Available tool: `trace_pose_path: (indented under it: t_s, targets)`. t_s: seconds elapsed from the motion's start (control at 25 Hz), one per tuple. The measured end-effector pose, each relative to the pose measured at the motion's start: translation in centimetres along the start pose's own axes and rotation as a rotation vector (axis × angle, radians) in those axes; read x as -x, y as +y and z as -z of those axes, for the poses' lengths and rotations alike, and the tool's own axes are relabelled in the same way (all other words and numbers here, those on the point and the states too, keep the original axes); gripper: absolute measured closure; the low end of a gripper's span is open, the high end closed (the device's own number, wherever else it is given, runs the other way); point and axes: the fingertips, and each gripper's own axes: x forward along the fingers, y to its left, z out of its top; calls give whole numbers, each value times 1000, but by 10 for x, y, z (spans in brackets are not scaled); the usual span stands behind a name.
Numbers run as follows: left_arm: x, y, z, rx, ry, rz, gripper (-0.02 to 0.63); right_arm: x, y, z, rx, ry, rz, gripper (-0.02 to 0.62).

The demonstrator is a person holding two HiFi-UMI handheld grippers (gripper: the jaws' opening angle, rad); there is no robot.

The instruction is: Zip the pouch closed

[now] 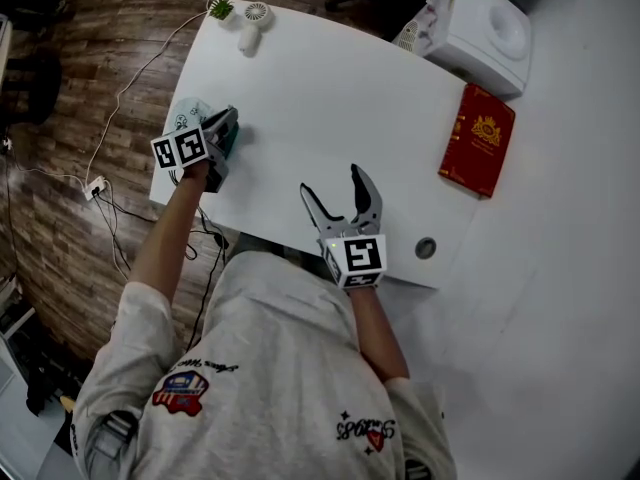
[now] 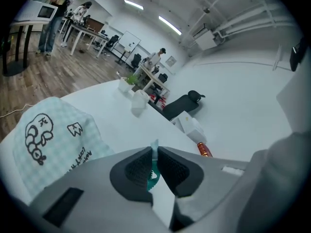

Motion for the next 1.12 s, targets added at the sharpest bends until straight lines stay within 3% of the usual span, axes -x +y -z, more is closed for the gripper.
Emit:
trace_pose_path:
  t_s: [0.32, 0.6, 0.96, 1.12]
  targets:
    - [35, -37, -17, -69, -83, 105, 575, 6, 14, -13, 34, -22, -49, 204]
    - [81, -58, -36, -113, -178, 139, 575, 10, 29, -36, 92, -58, -88, 204]
    - [139, -109, -54, -120, -325, 246, 575, 31, 64, -58, 186, -85, -180, 207]
    - [156, -135, -55, -145, -353, 290, 575, 44, 65, -68, 204, -118, -176, 207]
